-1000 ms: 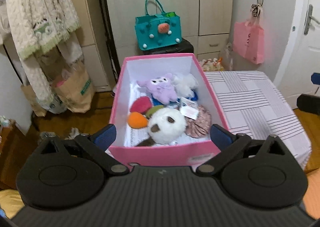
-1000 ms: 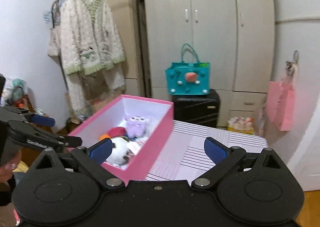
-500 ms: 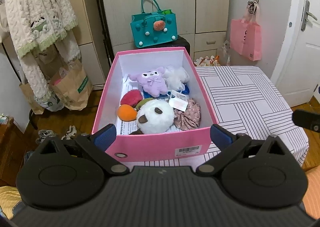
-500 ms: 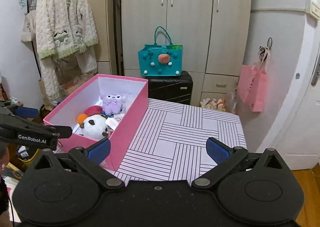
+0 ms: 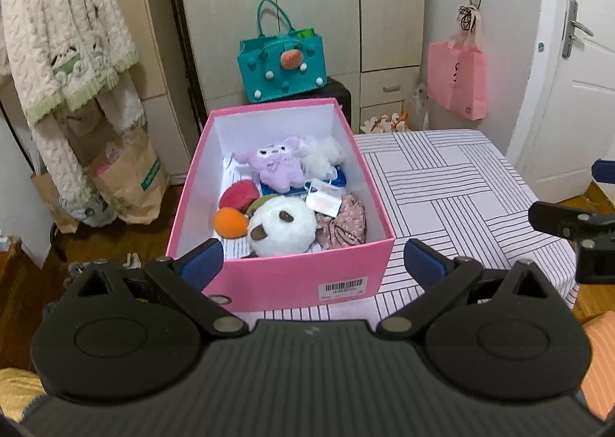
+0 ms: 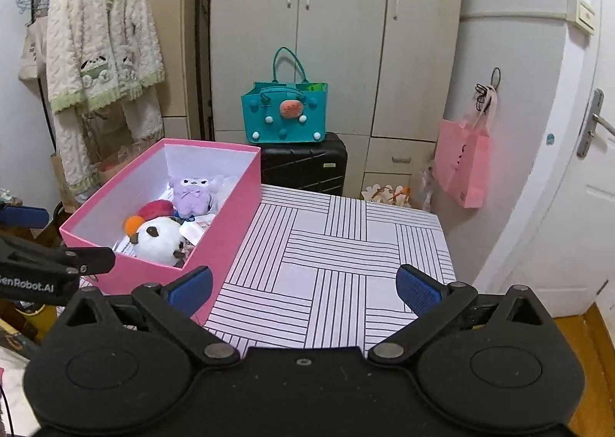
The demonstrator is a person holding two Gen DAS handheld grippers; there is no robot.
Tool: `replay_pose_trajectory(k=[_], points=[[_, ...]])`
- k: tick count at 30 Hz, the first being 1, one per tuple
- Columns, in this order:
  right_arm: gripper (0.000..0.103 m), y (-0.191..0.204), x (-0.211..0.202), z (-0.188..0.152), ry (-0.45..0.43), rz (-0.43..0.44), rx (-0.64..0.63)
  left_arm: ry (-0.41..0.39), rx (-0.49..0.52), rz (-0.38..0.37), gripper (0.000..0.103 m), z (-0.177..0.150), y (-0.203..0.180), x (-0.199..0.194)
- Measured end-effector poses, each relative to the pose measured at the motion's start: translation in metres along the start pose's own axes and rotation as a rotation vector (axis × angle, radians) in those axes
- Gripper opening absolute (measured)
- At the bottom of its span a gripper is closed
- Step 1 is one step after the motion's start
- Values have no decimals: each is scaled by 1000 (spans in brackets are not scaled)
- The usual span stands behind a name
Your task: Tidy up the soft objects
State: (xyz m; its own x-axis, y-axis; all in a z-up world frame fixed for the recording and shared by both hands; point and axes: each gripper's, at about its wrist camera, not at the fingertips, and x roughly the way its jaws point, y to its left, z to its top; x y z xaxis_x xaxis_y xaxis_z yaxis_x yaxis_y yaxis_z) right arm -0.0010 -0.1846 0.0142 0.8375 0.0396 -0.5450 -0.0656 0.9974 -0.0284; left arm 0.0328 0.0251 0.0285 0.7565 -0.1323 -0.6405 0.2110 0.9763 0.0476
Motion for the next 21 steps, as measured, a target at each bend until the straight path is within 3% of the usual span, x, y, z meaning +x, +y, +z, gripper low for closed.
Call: replay_pose_trajectory(k=[21], points=[[103, -5, -25, -9, -48, -55, 31, -24, -7, 42, 102, -6, -7, -8]])
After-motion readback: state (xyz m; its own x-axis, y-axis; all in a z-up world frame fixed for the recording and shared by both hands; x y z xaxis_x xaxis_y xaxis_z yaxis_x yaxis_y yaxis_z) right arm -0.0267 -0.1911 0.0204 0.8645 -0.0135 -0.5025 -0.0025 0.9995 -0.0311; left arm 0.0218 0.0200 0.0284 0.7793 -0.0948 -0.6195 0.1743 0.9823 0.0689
